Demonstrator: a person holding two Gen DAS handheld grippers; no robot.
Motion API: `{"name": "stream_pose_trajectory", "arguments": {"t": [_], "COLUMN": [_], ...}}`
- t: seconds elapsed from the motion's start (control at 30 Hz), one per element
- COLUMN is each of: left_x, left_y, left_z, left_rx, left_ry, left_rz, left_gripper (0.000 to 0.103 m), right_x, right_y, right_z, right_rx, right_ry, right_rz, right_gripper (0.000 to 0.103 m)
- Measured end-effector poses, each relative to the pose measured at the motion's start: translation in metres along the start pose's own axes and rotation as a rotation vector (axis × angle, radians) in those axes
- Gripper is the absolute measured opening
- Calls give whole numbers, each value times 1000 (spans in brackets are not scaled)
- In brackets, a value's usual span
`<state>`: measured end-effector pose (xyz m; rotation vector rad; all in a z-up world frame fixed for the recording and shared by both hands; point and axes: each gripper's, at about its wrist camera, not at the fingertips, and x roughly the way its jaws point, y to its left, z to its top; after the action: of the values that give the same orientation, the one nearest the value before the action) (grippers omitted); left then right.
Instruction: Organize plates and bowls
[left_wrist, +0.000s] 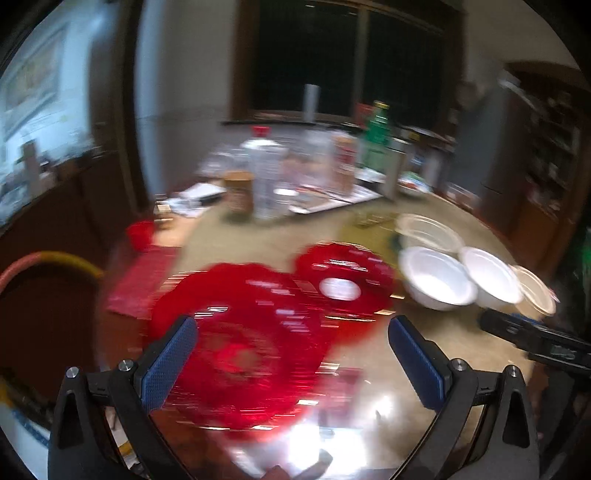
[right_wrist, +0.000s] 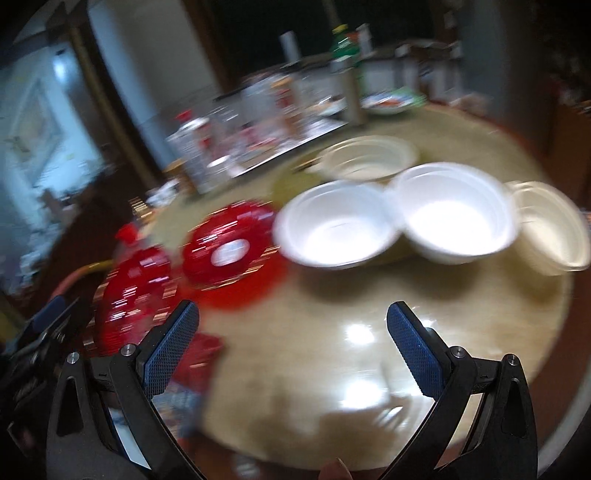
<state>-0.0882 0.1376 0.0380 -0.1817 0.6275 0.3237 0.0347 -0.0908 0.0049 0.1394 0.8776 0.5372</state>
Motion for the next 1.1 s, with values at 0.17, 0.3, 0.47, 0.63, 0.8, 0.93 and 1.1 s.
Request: {"name": "stream_pose_trajectory", "arguments": {"t": [0.17, 0.3, 0.47, 0.63, 0.8, 0.93, 1.1], "left_x": [6, 26, 46, 62, 87, 94, 92], "left_y": [60, 93, 103, 105, 109, 118, 117], "left_z": [-2, -9, -12, -15, -22, -25, -27], "left_rx": [-108, -201, -221, -223, -245, -255, -240], "left_ry": [20, 80, 117, 154, 238, 252, 247], "left_rz": [78, 84, 89, 82, 77, 121, 129], "left_gripper": [103, 103, 102, 88, 43, 6, 6], "right_x": [37, 71, 111, 140, 155, 165, 164], "right_y": [38, 69, 86, 103, 112, 115, 111], "right_z": [0, 2, 1, 1, 3, 4, 5], "right_rx": [27, 45, 134, 147, 128, 108, 77], "right_ry": [139, 237, 334, 400, 426, 433, 415], "right_rz": [258, 365, 415, 385, 333, 247, 210], "right_gripper": [103, 102, 80, 61, 35, 20, 12]}}
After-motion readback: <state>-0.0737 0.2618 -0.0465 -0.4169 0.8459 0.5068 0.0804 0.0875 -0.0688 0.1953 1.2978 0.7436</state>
